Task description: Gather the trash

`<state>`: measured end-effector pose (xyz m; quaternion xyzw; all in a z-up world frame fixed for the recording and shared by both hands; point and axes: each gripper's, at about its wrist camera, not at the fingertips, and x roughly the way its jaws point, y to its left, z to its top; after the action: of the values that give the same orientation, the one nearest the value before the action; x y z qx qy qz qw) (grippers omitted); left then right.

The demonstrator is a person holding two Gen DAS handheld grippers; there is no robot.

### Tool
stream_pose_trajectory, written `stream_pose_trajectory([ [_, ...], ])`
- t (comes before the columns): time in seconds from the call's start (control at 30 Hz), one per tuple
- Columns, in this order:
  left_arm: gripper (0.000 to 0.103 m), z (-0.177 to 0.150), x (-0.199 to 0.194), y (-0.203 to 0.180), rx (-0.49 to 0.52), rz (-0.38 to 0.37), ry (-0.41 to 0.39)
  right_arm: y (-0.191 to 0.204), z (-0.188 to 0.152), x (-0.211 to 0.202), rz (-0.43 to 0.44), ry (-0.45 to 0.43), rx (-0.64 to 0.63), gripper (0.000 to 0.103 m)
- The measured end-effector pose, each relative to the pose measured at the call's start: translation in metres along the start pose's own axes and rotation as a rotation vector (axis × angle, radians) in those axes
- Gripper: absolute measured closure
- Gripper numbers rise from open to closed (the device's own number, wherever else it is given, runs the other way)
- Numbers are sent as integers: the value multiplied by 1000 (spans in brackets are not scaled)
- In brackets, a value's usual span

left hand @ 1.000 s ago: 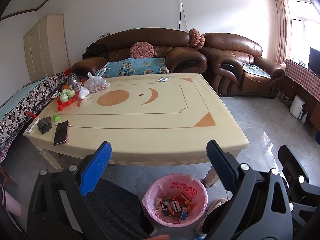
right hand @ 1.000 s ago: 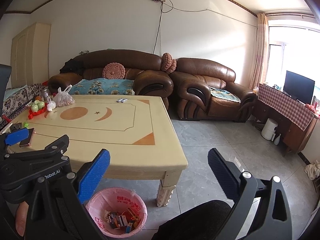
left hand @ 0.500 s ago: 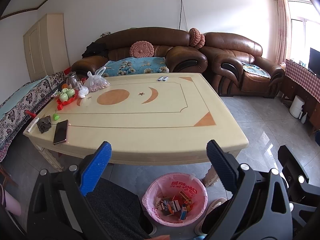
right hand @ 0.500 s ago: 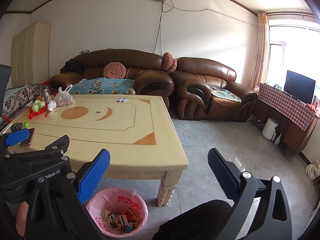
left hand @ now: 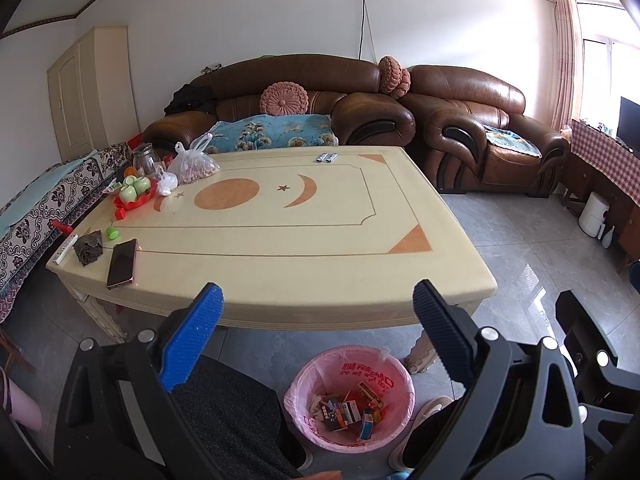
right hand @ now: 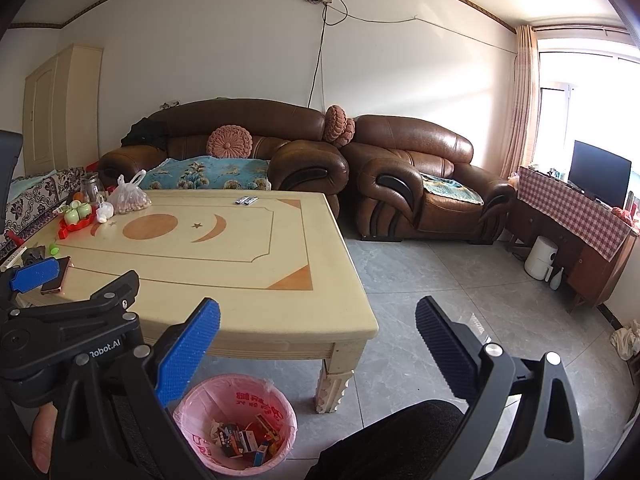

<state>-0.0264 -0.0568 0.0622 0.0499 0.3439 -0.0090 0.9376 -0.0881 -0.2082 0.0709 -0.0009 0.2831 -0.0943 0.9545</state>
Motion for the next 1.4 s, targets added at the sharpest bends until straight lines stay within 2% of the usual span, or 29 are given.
stream_pose_trajectory([
  [1.03,10,2,0,0,-4,2,2,1,0,0,0,0,-1,7],
  [1.4,9,-6,3,-4,-13,0,17,1,0,0,2,3,-3,7],
])
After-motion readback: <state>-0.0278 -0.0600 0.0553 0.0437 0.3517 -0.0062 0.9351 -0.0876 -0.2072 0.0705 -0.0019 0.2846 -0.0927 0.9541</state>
